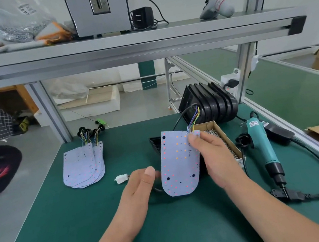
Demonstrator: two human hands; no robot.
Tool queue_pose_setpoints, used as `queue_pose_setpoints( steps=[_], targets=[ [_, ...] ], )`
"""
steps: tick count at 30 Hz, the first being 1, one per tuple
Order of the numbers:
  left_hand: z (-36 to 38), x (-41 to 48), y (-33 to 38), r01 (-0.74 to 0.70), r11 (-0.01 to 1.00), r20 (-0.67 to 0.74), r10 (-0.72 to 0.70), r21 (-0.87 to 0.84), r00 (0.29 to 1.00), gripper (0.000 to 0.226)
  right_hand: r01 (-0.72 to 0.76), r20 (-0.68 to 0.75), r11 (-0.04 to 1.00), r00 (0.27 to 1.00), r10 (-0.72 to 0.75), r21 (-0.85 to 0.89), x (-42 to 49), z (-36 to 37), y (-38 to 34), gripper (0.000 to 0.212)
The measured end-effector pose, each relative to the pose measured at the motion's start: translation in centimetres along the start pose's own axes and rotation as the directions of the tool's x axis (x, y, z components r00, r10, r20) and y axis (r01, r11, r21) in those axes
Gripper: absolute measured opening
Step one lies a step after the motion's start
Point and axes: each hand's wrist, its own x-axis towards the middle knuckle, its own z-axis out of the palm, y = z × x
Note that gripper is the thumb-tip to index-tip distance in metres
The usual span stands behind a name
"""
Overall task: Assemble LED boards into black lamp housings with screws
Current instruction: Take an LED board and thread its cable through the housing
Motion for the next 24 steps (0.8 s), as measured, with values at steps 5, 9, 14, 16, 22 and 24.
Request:
queue_pose_setpoints(
  steps=[5,9,14,16,22,24],
  targets=[
    [0.3,0.6,0.0,0.038,0.998,-0.036,-0.04,-0.059,0.999,0.058,0.005,0.013,0.958,1.0,-0.002,-0.287,-0.7,1.0,-0.9,0.045],
    [0.3,1.4,-0.4,0.065,0.983,-0.106,-0.084,-0.174,0.991,0.037,-0.067,0.004,0.97,0.998,0.07,-0.232,-0.9,1.5,-0.8,0.042],
    [0.2,1.8,-0.5,0.119,0.968,-0.111,-0.146,-0.223,0.983,0.029,-0.102,-0.059,0.968,0.994,0.091,-0.23,-0.8,2.4,-0.4,0.053],
    [0.2,1.8,-0.1,0.118,0.971,-0.075,-0.136,-0.207,0.988,0.031,-0.113,-0.052,0.956,0.993,0.103,-0.271,-0.9,2.6,-0.3,0.051],
    [-0.4,1.7,1.0,0.128,0.933,0.066,-0.113,-0.336,0.991,0.033,-0.137,0.014,0.951,0.989,0.146,-0.276,-1.1,2.7,-0.4,0.045],
    [-0.5,1.8,1.3,0.093,0.941,0.055,-0.079,-0.325,0.995,0.033,-0.16,0.068,0.952,0.981,0.184,-0.262,-1.4,3.0,-0.5,0.041]
  ],
)
